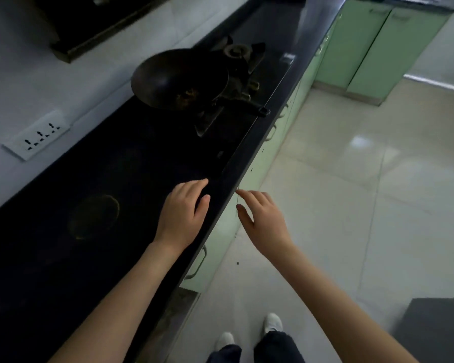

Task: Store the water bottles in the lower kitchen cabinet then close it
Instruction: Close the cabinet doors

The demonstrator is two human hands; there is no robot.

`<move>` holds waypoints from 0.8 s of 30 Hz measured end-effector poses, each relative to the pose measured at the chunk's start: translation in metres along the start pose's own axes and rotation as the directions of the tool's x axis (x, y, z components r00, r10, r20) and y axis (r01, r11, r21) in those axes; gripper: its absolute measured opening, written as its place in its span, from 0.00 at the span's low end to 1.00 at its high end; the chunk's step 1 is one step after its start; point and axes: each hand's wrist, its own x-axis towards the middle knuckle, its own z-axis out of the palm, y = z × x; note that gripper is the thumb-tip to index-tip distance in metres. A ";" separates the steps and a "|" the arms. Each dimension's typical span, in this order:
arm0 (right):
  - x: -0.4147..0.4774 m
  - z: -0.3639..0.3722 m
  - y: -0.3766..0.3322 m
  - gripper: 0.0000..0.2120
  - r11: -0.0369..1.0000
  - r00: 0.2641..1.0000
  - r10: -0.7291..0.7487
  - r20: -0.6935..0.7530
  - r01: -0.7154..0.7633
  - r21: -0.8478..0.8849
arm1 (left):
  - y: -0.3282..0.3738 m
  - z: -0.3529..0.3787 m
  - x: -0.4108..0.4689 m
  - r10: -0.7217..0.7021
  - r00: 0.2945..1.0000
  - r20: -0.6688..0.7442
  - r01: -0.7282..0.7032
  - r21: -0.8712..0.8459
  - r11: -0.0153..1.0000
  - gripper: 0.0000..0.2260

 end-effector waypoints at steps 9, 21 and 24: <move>-0.028 -0.035 -0.035 0.24 0.956 0.962 -0.260 0.079 0.268 -0.120 | 0.030 -0.031 -0.106 -0.103 0.979 -0.177 0.109 0.023 0.994 0.22; -0.023 0.008 -0.009 0.28 0.755 0.601 -0.595 0.533 0.645 0.116 | 0.084 0.053 -0.191 -0.654 0.710 -0.260 0.697 0.130 0.705 0.24; -0.023 0.012 -0.022 0.30 0.644 0.447 -0.709 0.545 0.726 0.241 | 0.109 0.053 -0.205 -0.740 0.555 -0.380 0.814 0.065 0.577 0.23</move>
